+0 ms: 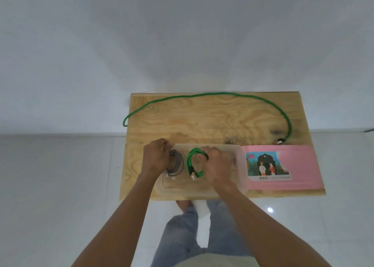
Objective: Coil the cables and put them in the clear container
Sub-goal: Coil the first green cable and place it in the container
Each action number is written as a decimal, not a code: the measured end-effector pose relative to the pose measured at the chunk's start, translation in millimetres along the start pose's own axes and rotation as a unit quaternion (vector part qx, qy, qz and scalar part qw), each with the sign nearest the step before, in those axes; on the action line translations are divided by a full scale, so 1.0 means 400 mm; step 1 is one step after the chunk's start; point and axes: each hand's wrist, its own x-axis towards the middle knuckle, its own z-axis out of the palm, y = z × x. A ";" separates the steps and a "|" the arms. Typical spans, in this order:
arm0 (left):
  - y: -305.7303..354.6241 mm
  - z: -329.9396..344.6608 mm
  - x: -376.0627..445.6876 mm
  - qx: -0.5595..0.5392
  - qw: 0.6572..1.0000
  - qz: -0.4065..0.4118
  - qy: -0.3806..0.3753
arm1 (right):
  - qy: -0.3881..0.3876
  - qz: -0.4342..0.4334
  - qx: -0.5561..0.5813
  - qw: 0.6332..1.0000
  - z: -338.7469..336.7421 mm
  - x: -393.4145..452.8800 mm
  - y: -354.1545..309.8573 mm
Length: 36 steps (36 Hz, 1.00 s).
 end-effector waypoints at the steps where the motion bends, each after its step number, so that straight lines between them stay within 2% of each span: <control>1: 0.003 0.001 -0.003 -0.004 1.000 -0.001 0.001 | -0.006 0.002 0.002 1.000 0.003 0.002 -0.001; 11: -0.007 0.005 -0.009 -0.019 1.000 -0.007 0.011 | -0.008 0.016 -0.012 1.000 0.031 0.004 -0.035; 24: -0.005 0.001 -0.012 -0.019 1.000 -0.017 0.014 | 0.015 0.081 0.065 0.994 0.057 -0.001 -0.034; 36: -0.005 0.000 -0.012 -0.020 0.999 -0.029 0.005 | 0.016 0.079 0.098 0.992 0.022 -0.021 -0.031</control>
